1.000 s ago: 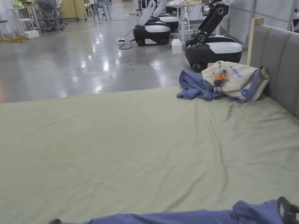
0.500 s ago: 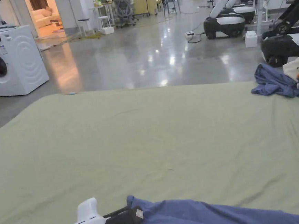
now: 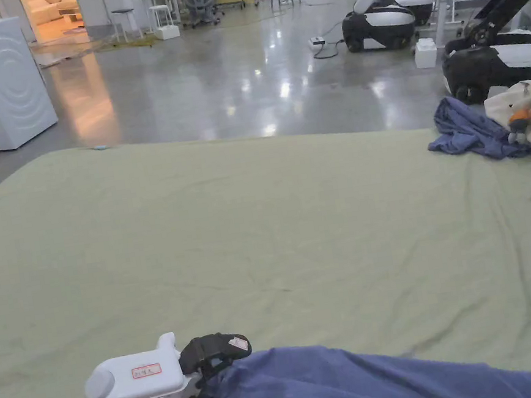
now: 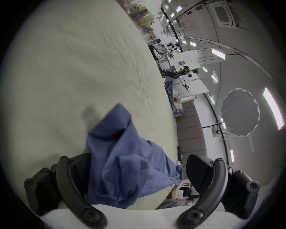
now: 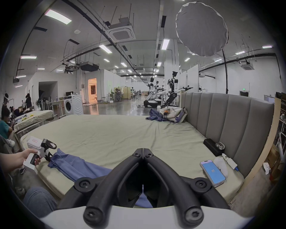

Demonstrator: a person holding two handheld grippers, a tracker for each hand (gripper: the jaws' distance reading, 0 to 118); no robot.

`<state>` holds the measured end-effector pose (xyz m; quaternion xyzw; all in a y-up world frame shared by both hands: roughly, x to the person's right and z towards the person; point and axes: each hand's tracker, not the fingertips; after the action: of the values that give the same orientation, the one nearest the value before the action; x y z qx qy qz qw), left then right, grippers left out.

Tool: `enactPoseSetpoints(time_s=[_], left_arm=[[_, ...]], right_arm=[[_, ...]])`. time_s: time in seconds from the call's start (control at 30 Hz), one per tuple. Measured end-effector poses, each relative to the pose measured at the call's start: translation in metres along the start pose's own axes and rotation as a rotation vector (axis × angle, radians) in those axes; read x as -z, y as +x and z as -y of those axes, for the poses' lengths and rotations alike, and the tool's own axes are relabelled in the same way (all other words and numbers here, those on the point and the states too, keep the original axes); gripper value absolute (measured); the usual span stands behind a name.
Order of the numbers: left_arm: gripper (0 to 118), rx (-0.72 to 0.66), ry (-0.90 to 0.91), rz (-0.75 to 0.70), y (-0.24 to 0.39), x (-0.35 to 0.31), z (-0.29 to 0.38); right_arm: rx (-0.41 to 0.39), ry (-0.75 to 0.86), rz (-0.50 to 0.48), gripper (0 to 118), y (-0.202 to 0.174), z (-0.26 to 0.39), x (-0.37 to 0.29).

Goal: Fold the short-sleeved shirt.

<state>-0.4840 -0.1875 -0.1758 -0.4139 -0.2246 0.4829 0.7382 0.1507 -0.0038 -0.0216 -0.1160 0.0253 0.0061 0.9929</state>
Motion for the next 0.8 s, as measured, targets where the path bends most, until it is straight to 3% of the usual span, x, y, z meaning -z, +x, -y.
enactPoseSetpoints(time_s=[0.03, 0.07, 0.13, 0.17, 0.27, 0.4, 0.47, 0.57, 0.63, 0.67, 0.8], left_arm=[[94, 0.027, -0.010, -0.005, 0.003, 0.002, 0.000], [12, 0.035, -0.023, -0.017, 0.006, 0.005, 0.004], [8, 0.043, -0.029, -0.134, 0.003, 0.014, 0.012], [8, -0.018, -0.078, -0.078, -0.006, 0.015, 0.011], [8, 0.043, 0.019, -0.007, -0.005, -0.011, 0.008], [8, 0.120, -0.015, -0.172, 0.016, -0.051, -0.013], [8, 0.092, -0.008, -0.171, 0.025, -0.074, -0.013], [8, 0.217, 0.016, -0.370, 0.057, -0.107, -0.007], [8, 0.182, 0.037, -0.424, 0.067, -0.129, -0.014], [8, 0.230, 0.053, -0.484, 0.076, -0.136, -0.014], [8, 0.318, 0.085, -0.702, 0.123, -0.132, -0.005]], right_arm=[[0.004, -0.001, 0.000, 2, -0.001, 0.000, 0.001], [0.006, -0.004, -0.003, 2, -0.001, 0.000, 0.002], [0.006, -0.006, -0.015, 2, -0.005, 0.000, 0.000], [-0.002, -0.011, -0.015, 2, -0.007, 0.001, 0.001], [-0.034, -0.011, -0.031, 2, -0.010, 0.001, -0.003], [-0.057, -0.027, -0.037, 2, -0.008, 0.003, -0.003], [-0.048, -0.033, -0.039, 2, -0.005, 0.005, -0.003], [-0.033, -0.034, -0.040, 2, -0.004, 0.008, -0.007], [-0.030, -0.039, -0.045, 2, -0.002, 0.010, -0.008], [-0.027, -0.040, -0.050, 2, -0.002, 0.011, -0.009], [-0.023, -0.044, -0.054, 2, 0.000, 0.013, -0.011]])
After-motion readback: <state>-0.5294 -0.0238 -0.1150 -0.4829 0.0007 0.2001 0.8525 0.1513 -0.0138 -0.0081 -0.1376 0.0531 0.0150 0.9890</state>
